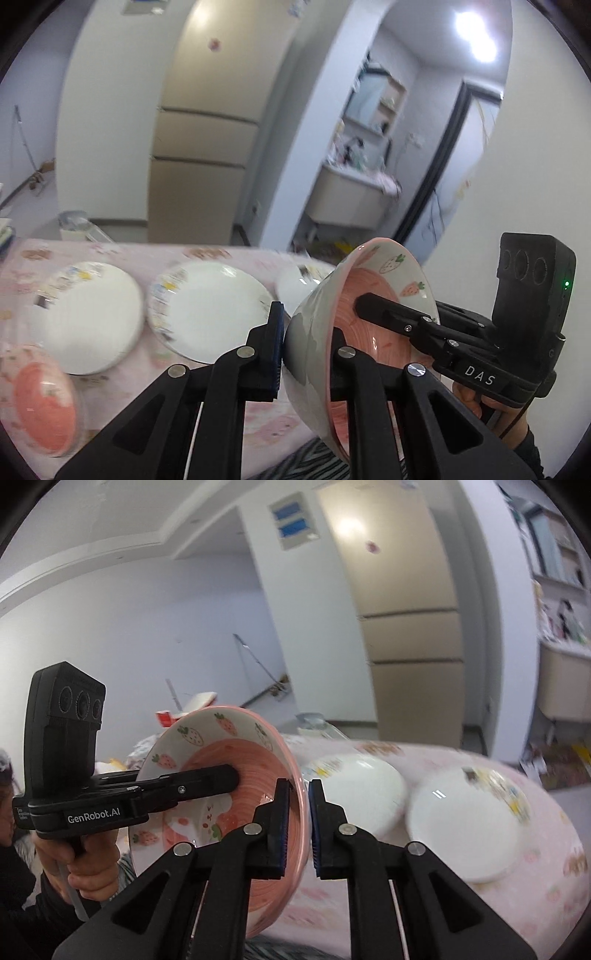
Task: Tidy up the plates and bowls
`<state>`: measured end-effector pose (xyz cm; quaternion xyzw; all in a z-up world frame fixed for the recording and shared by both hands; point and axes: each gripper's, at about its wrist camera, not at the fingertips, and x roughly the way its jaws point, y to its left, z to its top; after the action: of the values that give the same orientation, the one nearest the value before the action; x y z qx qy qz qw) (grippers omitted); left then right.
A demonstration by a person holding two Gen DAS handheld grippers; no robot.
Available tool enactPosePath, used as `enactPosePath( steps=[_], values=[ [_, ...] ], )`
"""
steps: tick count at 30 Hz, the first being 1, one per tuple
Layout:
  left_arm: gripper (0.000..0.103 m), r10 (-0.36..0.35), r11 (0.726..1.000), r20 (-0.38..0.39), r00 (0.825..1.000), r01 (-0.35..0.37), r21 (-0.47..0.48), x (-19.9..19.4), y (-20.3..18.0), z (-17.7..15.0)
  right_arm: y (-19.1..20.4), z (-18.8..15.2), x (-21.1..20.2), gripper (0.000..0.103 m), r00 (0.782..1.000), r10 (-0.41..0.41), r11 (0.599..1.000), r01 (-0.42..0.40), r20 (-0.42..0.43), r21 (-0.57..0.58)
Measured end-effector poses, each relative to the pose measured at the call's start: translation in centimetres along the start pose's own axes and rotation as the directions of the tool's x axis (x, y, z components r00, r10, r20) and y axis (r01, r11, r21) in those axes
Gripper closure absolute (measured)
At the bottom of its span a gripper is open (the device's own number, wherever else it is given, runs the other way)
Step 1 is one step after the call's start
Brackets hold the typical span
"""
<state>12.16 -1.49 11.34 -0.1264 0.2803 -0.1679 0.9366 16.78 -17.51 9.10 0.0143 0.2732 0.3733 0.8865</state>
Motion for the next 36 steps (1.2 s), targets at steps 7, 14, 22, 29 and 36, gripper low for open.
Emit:
enactPosePath(
  steps=[7,14,22,29,36],
  values=[
    [0.090,0.128,0.992,0.150,0.980,-0.127,-0.012,-6.9,4.0,0.9,5.7,2.6,3.6,0.092,0.990,0.135,0.990,-0.134,0.042,-0.034],
    [0.090,0.208,0.976,0.212,0.955,-0.190,-0.103,-9.6,10.7,0.1,10.7,3.6,9.1,0.091,0.984,0.176,0.977,-0.174,0.002,-0.122],
    [0.090,0.300,0.943,0.180,0.937,-0.263,-0.203,-9.4,17.3,-2.1,12.4,2.8,16.5,0.089,0.968,0.233,0.965,-0.242,-0.096,-0.104],
    [0.090,0.344,0.921,0.116,0.932,-0.310,-0.237,-8.7,19.3,-4.7,12.7,0.2,19.7,0.089,0.952,0.257,0.958,-0.273,-0.165,-0.083],
    [0.089,0.369,0.901,0.047,0.928,-0.344,-0.265,-7.4,20.8,-7.1,12.3,-2.3,22.2,0.089,0.936,0.267,0.954,-0.290,-0.229,-0.074]
  ],
)
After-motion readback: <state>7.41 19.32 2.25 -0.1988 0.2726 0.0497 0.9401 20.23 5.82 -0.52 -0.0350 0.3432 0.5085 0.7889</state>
